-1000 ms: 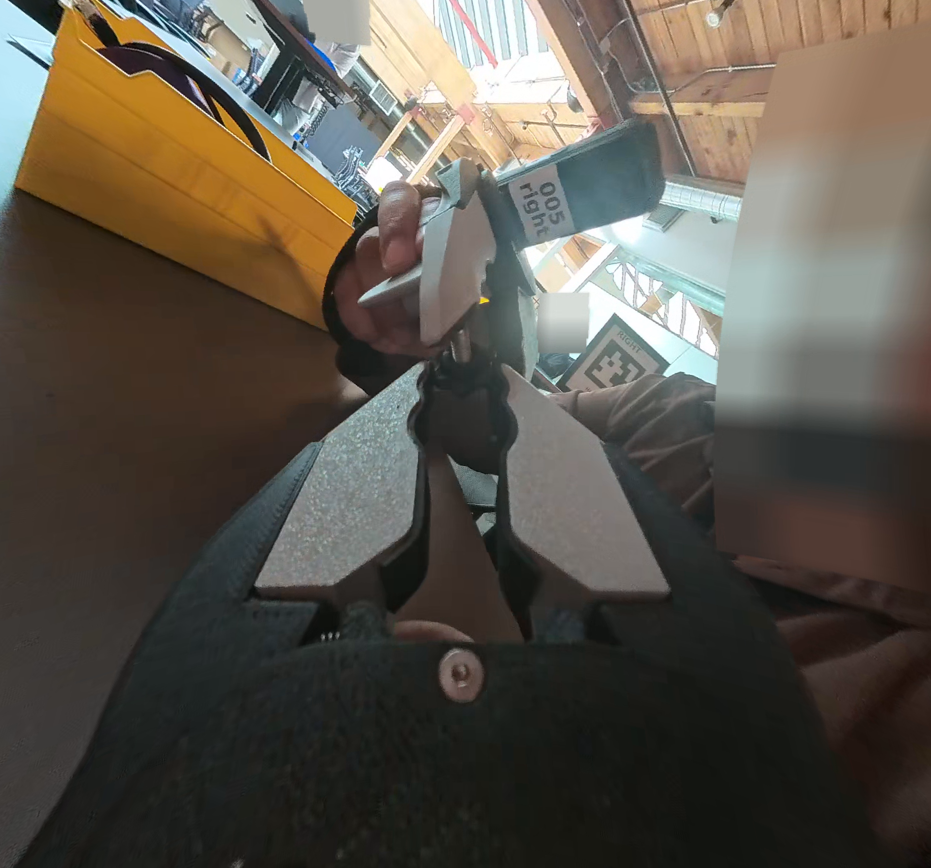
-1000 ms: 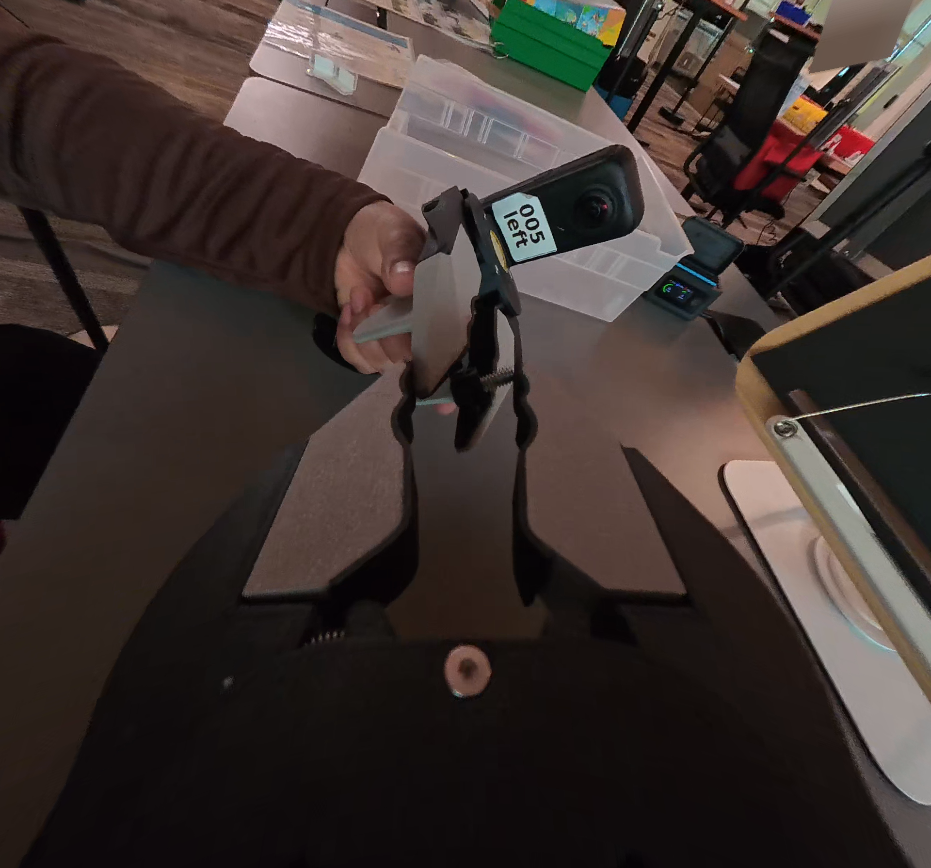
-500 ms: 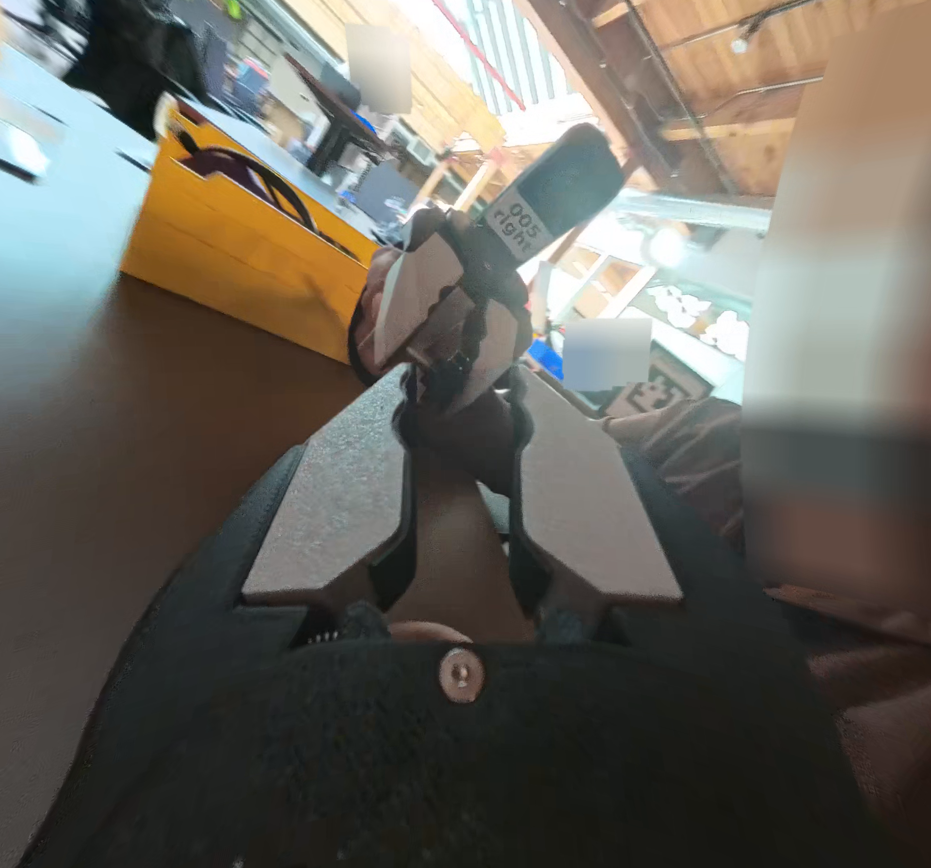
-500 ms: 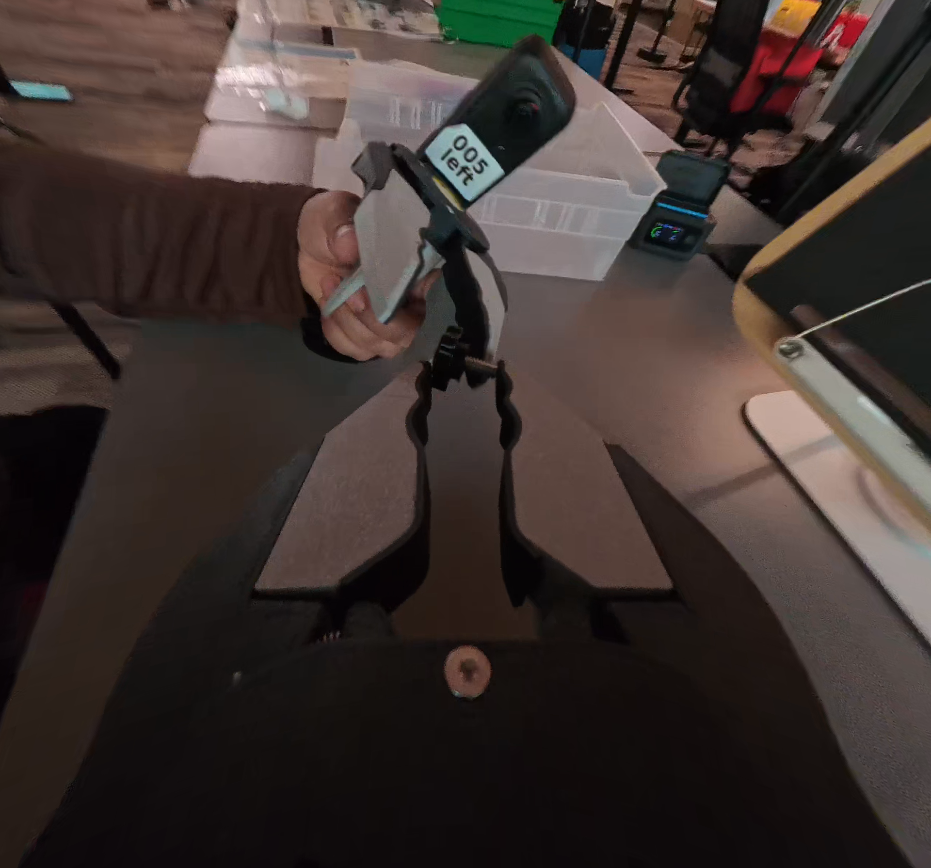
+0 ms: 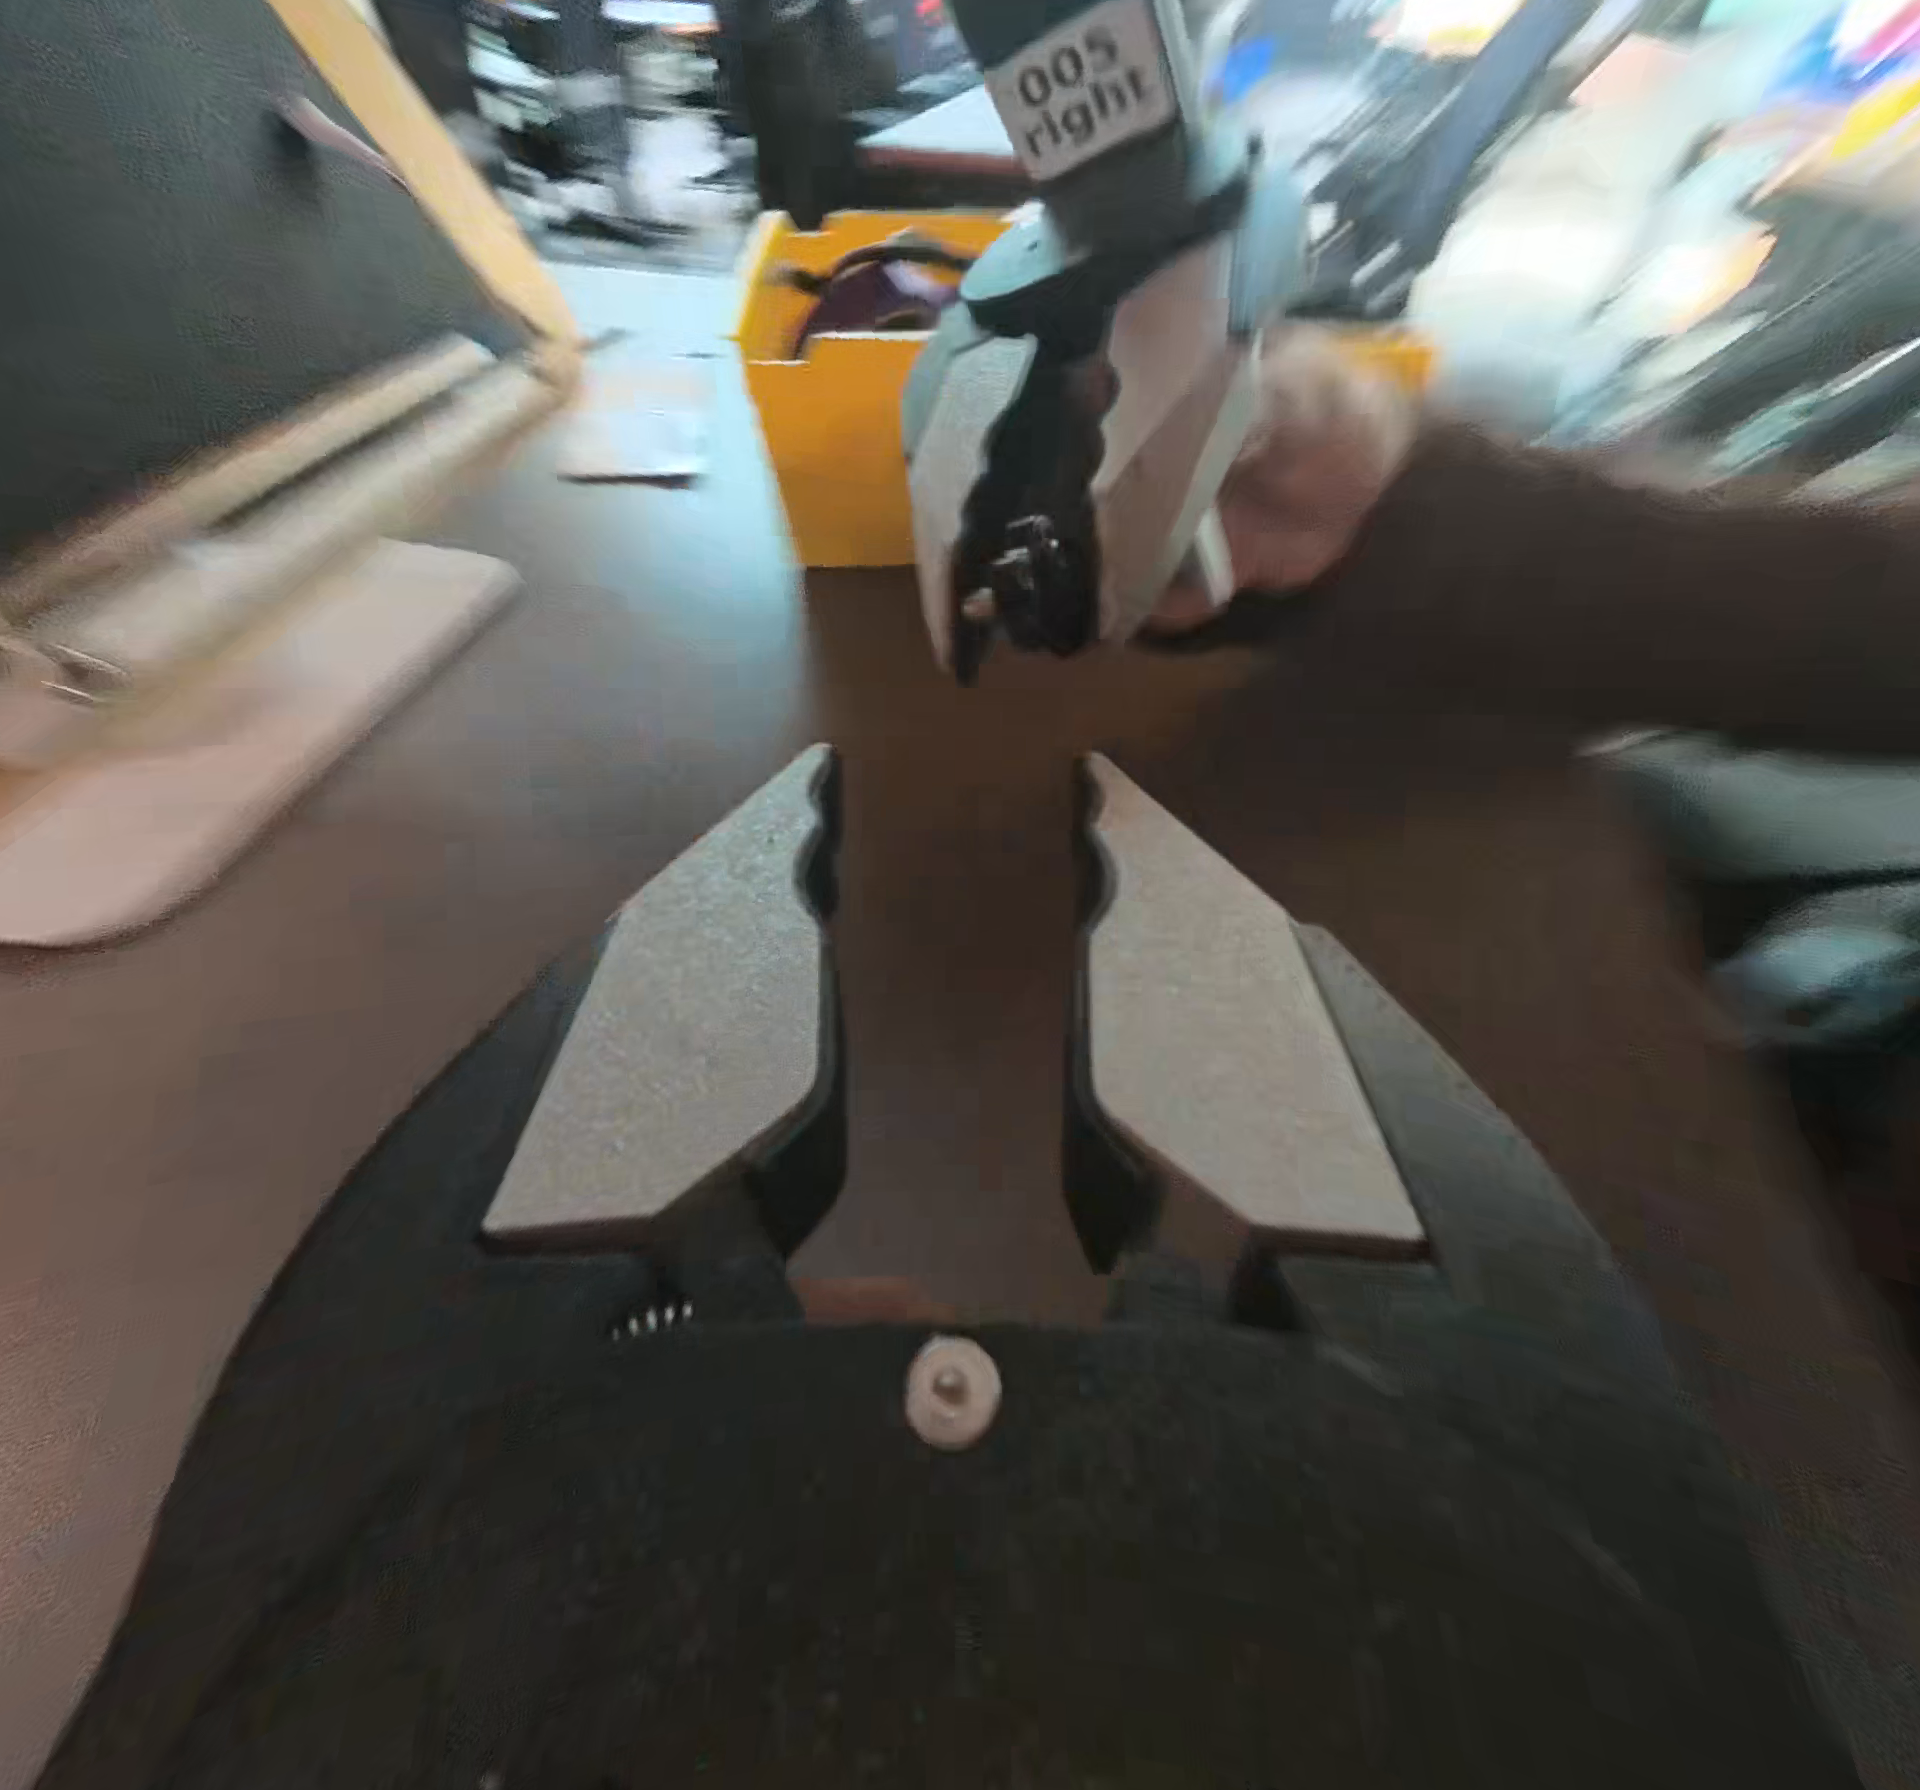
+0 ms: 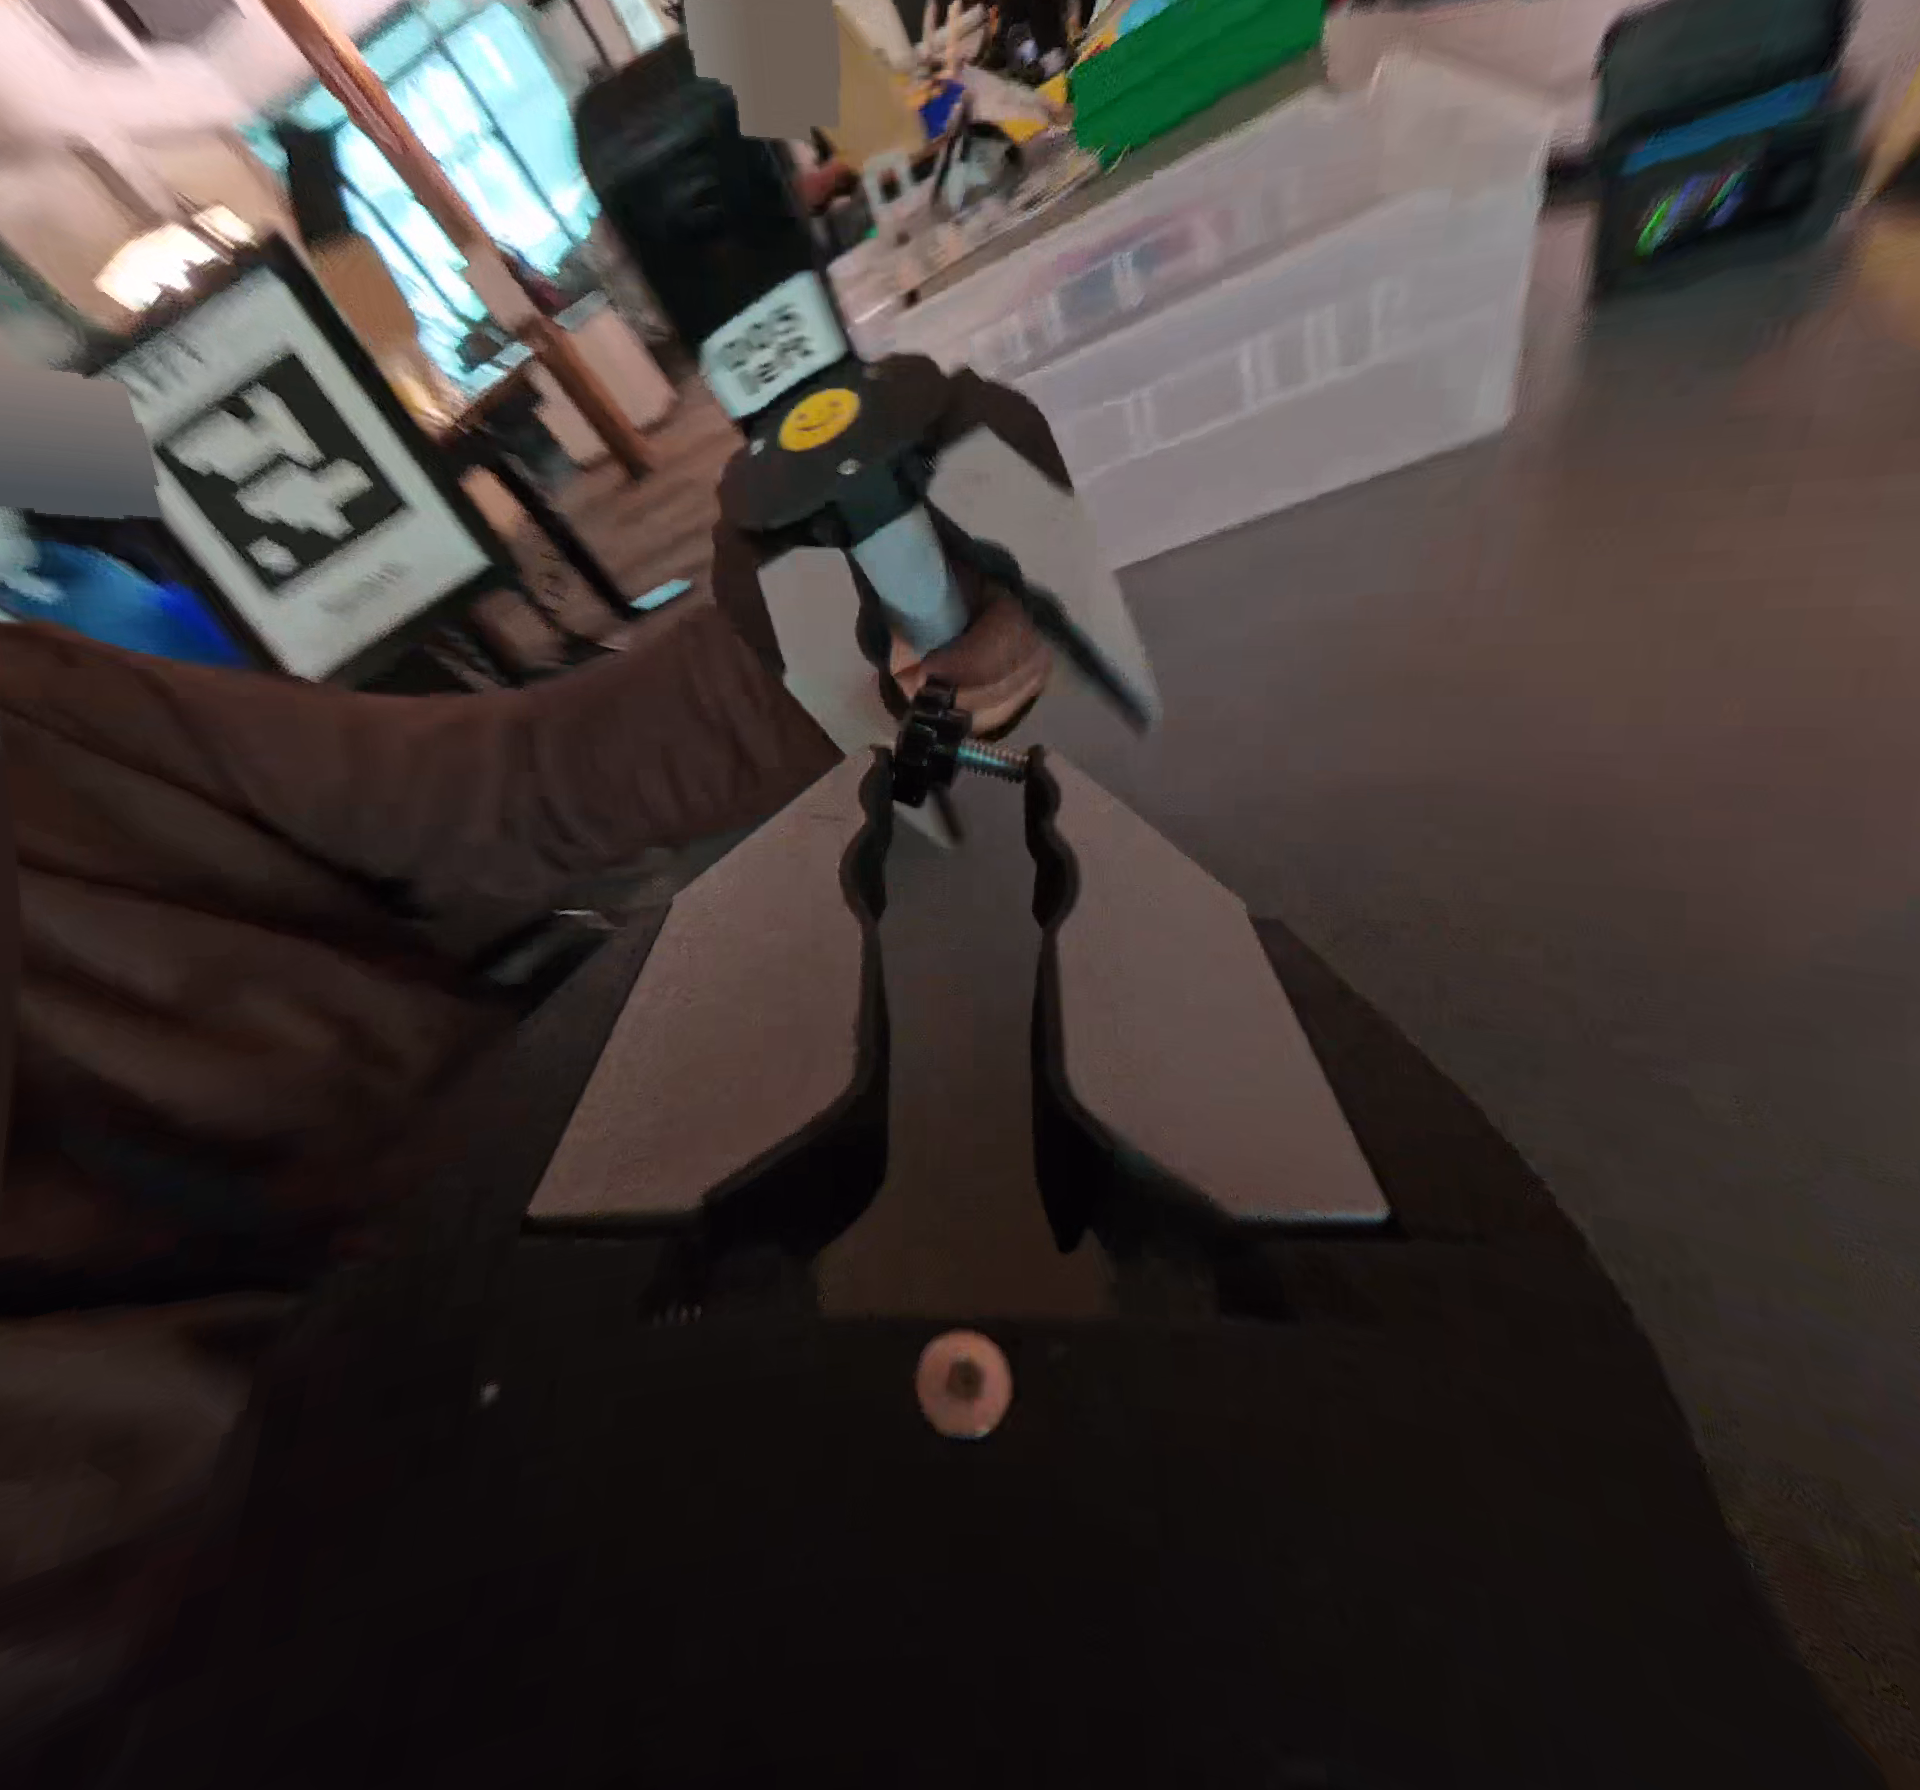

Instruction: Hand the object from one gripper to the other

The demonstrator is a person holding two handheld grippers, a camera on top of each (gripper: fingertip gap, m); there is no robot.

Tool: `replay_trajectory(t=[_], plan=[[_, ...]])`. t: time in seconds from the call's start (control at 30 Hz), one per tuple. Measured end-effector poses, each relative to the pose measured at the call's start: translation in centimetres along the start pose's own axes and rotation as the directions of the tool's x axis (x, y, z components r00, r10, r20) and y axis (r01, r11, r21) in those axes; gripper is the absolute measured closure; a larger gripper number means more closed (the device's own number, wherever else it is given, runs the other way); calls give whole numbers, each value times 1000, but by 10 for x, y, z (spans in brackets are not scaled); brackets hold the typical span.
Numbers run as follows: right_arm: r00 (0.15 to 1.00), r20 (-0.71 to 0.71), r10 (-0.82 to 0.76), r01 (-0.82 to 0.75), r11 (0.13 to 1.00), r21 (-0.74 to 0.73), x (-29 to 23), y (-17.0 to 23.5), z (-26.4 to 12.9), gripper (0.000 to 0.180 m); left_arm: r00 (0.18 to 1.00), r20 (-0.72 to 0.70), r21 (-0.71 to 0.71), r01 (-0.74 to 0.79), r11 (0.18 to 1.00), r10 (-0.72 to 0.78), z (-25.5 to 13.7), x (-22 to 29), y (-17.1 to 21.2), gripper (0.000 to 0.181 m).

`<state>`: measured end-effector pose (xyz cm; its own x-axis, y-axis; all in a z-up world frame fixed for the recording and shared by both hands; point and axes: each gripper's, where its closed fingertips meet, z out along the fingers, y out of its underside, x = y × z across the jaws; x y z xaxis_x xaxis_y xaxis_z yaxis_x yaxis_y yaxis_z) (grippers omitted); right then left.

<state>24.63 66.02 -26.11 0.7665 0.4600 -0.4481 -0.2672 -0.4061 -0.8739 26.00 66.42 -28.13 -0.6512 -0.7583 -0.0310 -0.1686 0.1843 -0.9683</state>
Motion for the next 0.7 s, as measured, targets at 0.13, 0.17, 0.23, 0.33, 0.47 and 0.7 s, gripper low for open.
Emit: replay_trajectory(t=[0.13,0.17,0.23,0.33,0.47,0.7], plan=[[953,84,290,-284,956,-77,10,22,4,157,882,182,-66,-430,900,434,6,5,-2,138],[941,86,329,-320,942,-99,12,27,5,157,854,181,-82,-482,872,488,9,9,0,139],[931,73,358,-348,930,-121,15,33,7,157,816,178,-93,-542,835,550,13,16,1,144],[932,106,347,-331,933,-141,6,33,9,157,787,183,-150,-570,808,589,16,11,9,159],[939,112,324,-311,943,-116,5,27,8,157,777,209,-140,-577,805,594,14,9,3,161],[994,-30,108,-105,991,77,22,-11,-23,134,998,48,224,31,974,-43,-3,-2,-32,162]])
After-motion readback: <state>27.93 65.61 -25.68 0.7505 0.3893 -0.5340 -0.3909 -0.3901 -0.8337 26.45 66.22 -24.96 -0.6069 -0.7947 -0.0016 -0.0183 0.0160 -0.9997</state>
